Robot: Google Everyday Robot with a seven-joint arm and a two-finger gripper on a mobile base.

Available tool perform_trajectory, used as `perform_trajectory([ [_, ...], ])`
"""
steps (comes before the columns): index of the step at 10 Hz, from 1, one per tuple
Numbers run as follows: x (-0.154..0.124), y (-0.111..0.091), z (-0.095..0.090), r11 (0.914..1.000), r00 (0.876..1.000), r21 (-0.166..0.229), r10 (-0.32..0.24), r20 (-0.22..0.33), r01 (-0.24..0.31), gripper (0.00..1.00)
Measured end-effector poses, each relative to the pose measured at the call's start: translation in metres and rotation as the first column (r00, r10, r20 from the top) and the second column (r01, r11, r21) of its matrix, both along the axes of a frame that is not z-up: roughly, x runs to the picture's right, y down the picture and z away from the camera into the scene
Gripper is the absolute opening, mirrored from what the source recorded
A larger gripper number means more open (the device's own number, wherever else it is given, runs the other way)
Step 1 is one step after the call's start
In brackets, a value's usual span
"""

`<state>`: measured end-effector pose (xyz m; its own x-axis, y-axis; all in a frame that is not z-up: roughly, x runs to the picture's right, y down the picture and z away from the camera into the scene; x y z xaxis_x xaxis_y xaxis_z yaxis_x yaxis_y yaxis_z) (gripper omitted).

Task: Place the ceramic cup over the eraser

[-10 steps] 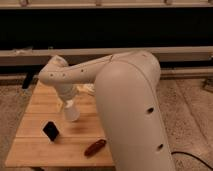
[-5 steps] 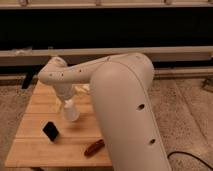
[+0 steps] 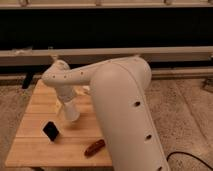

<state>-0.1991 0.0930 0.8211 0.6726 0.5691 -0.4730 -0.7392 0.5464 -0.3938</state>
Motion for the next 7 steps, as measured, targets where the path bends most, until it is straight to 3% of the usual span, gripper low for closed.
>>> perform_trajectory([
  [2, -0.0001, 0.0033, 0.0036, 0.9992, 0.998, 0.018, 0.035, 0.048, -0.036, 0.98],
  [3, 0.002, 0.0008, 0.0049, 0.9987, 0.998, 0.033, 0.037, 0.041, -0.038, 0.9],
  [6, -0.003, 0.0011, 0.0019, 0.9999, 1.0, -0.005, 0.013, 0.003, -0.013, 0.6],
  [7, -0.0013, 0.002, 0.0031, 0.9998, 1.0, 0.0, 0.018, 0.007, -0.018, 0.53],
])
